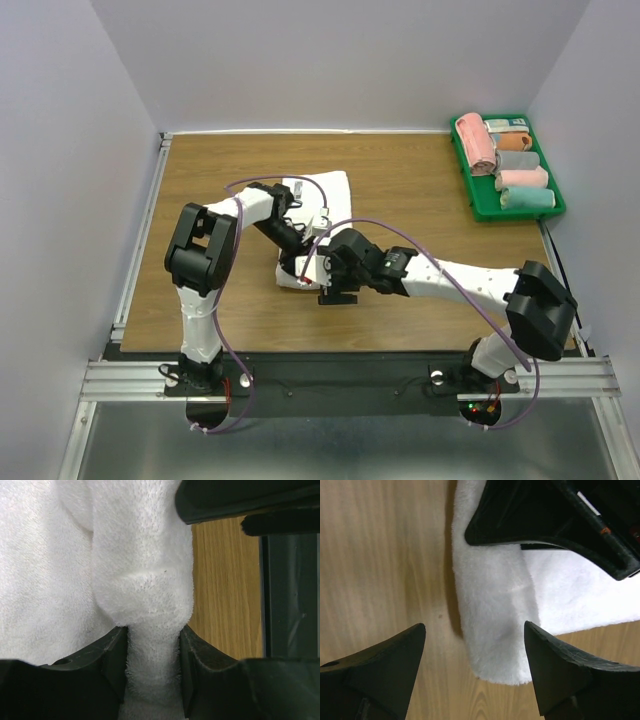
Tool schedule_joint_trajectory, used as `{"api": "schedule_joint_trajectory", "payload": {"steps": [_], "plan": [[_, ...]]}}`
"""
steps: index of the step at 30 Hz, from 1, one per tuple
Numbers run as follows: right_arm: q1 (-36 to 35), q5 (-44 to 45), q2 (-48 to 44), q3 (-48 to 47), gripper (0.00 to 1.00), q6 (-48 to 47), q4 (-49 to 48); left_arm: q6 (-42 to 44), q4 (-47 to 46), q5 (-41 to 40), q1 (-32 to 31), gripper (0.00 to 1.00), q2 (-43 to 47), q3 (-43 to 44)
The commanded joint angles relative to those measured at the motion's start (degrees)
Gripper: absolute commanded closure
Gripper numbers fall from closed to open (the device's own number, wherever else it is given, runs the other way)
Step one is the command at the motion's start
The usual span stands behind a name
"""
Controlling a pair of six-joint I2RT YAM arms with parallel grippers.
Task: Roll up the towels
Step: Roll the towel
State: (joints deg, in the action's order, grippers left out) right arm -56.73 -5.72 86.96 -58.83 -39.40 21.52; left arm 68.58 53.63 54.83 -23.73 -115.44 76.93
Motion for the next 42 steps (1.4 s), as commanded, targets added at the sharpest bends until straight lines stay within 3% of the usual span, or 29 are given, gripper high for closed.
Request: {"api": "schedule_joint_trajectory", "payload": {"steps": [1, 6, 9, 10, 12, 15, 20, 27, 34, 36, 42], "plan": [[-0.7, 5.2, 1.6, 2.4, 0.14, -4.5, -9.9, 1.5, 2.4, -15.5, 0.2, 1.00, -6.8, -4.1], [-0.7, 4.0, 4.6, 4.7, 0.16, -5.0, -13.3, 1.5, 2.3, -14.9, 0.4, 1.00, -6.4, -3.8], [-0.7, 1.9, 6.7, 6.1, 0.37, -3.2, -13.4, 1.4, 2.3, -14.6, 0.7, 1.00, -5.9, -3.6], [-0.6, 1.2, 7.1, 6.7, 0.53, -2.9, -13.4, 1.0, 1.8, -14.3, 0.7, 1.00, -5.2, -3.7], [0.5, -1.7, 8.0, 7.2, 0.65, -0.5, -13.3, 0.3, 0.8, -13.5, 0.8, 0.99, -3.8, -4.2], [2.7, -7.4, 8.6, 7.1, 0.73, 1.9, -11.7, 0.2, -0.4, -11.9, 1.0, 0.91, -1.8, -5.9], [5.7, -17.2, 9.6, 5.5, 0.96, 3.8, -4.5, -1.9, -4.1, -10.2, 2.3, 0.73, 3.5, -9.2], [10.2, -30.7, 14.9, -0.5, 0.99, 6.9, 8.1, -4.4, -8.4, -7.6, 6.5, 0.52, 10.3, -11.7], [11.7, -37.8, 20.4, -4.3, 0.99, 8.7, 15.5, -7.9, -14.9, -6.7, 11.2, 0.47, 18.7, -13.5], [11.8, -39.3, 21.9, -5.5, 0.99, 8.5, 17.6, -8.8, -15.9, -6.6, 12.2, 0.39, 20.3, -13.8], [12.5, -41.8, 25.6, -6.7, 0.99, 8.8, 19.9, -10.9, -19.3, -7.1, 16.5, 0.38, 25.1, -13.6]]}}
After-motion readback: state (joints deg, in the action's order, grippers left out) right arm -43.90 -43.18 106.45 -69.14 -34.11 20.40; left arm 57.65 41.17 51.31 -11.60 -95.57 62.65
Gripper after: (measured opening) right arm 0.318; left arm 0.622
